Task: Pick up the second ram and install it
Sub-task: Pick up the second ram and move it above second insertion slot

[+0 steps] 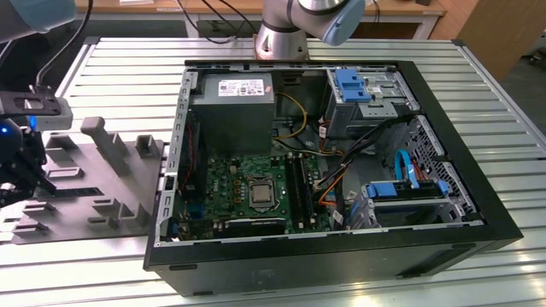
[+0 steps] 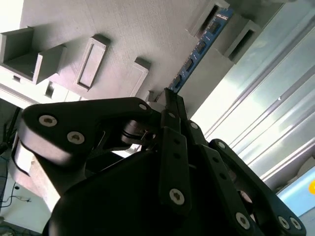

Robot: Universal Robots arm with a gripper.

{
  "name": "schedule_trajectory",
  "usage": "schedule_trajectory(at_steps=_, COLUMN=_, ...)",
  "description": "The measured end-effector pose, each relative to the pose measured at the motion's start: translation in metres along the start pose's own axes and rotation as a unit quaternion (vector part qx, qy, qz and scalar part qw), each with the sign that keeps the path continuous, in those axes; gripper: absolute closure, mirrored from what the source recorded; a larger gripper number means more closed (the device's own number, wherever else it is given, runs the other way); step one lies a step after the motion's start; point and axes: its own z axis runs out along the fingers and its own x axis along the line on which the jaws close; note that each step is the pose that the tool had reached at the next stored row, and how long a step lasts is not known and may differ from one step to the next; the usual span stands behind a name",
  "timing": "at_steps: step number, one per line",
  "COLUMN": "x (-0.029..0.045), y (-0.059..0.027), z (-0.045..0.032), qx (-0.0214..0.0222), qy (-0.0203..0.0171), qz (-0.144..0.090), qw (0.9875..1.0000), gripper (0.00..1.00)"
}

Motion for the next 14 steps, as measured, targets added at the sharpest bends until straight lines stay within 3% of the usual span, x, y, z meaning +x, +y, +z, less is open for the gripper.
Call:
schedule_trajectory(at_steps=1, x=-0.0002, y=0.0002, z=-0.0028, qx=-0.0001, qy=0.0000, qz=0.000, qw=1.0000, gripper=0.89)
schedule_trajectory(at_steps=2, x=-0.0010, y=0.0007, z=-0.0153, qx=0.0000, qy=0.0000, qz=0.000, qw=1.0000, gripper=0.89)
schedule_trajectory(at_steps=3, x=-0.0012, y=0.0009, z=-0.0198, qx=0.0000, qy=0.0000, qz=0.000, qw=1.0000, gripper=0.89)
schedule_trajectory(at_steps=14, x=-0.0033, y=0.0021, z=-0.0476, qx=0.0000, qy=0.0000, qz=0.000, qw=1.0000, gripper=0.89)
